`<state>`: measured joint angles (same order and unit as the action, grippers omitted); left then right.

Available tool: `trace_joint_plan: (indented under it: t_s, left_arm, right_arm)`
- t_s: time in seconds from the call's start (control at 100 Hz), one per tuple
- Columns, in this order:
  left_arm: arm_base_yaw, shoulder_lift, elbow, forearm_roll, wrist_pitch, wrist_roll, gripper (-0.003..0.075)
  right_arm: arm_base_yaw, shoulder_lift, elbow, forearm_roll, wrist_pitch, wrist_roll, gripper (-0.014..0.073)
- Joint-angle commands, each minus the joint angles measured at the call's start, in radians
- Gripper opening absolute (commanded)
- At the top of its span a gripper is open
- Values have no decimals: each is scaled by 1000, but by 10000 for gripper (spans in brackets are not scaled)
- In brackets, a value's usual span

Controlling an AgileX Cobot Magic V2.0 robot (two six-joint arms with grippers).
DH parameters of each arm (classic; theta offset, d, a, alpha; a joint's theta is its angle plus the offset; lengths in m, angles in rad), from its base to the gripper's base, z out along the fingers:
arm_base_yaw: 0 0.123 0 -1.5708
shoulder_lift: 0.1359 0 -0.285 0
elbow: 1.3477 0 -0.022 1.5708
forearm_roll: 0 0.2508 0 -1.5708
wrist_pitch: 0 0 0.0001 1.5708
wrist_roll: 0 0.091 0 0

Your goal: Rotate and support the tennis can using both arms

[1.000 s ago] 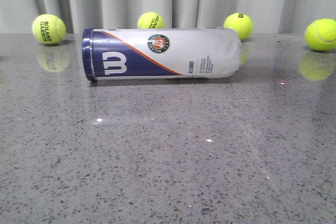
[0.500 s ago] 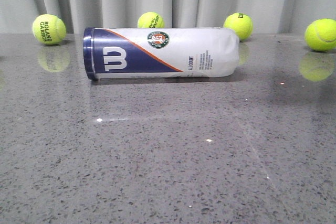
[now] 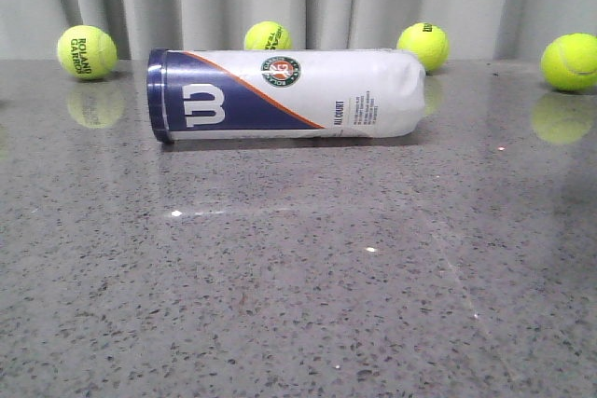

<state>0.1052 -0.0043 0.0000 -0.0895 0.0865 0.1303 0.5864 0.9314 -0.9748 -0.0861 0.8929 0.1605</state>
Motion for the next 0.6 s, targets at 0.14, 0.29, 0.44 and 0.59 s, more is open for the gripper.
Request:
trace_joint_plan:
  t_s: [0.14,0.29,0.44,0.59]
  left_arm:
    - [3,-33,44,-4,-110,-10,-20]
    - [3,-33,44,-4,-133,-10,-20]
    - [3,-33,44,-4,-136,-10,-20]
    - [3,-33,42,-23,-136,-10,-20]
  right_arm:
    - [-4,-298,207,-14,-307,3,-69]
    - [-4,-490,352,-14,-439,3,-69]
    - [-4,-643,447,-14,-457,3,-69]
    - [-4,-744,502,-14,-453,3,-69]
